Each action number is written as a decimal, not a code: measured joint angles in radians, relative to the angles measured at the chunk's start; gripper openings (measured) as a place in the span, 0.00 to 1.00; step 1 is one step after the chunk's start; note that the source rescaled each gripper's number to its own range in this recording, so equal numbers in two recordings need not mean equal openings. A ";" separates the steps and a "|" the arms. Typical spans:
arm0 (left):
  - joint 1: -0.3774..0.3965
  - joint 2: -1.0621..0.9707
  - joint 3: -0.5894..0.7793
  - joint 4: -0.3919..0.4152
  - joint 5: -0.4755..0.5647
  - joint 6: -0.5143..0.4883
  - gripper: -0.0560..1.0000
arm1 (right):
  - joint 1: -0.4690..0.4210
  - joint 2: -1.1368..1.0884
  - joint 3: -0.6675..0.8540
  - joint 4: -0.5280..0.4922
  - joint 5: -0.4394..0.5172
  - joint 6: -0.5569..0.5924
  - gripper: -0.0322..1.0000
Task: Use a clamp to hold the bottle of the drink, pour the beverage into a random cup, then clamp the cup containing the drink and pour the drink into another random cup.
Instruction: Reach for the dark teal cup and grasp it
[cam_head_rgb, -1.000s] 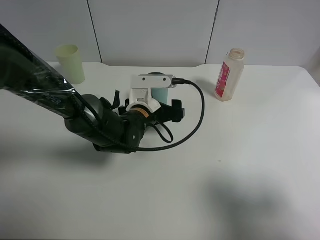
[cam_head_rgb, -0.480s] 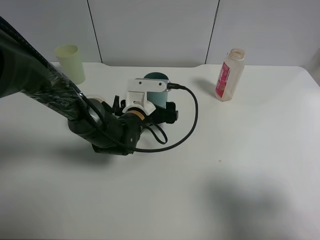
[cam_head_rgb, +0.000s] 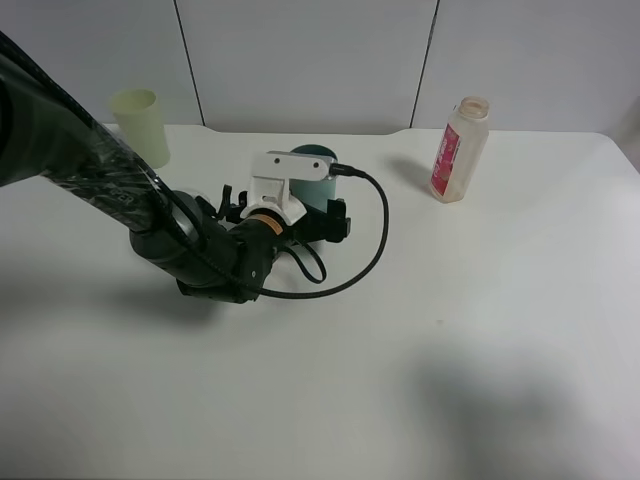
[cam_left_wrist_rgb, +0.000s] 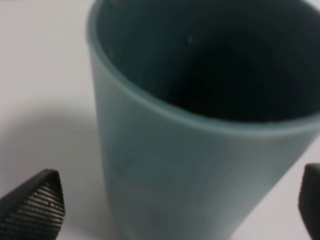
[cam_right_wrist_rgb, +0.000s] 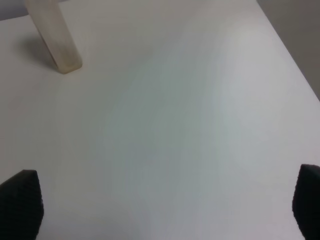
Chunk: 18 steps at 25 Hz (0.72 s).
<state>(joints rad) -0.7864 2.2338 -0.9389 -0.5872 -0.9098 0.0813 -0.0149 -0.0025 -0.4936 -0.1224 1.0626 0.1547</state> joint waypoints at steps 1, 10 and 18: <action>0.000 0.005 0.000 0.005 -0.005 0.000 0.84 | 0.000 0.000 0.000 0.000 0.000 0.000 1.00; 0.008 0.025 -0.019 0.035 -0.025 0.000 0.84 | 0.000 0.000 0.000 0.000 0.000 0.000 1.00; 0.027 0.068 -0.079 0.078 -0.032 -0.006 0.84 | 0.000 0.000 0.000 0.000 0.000 0.000 1.00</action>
<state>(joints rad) -0.7590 2.3015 -1.0181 -0.5095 -0.9421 0.0749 -0.0149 -0.0025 -0.4936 -0.1224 1.0626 0.1547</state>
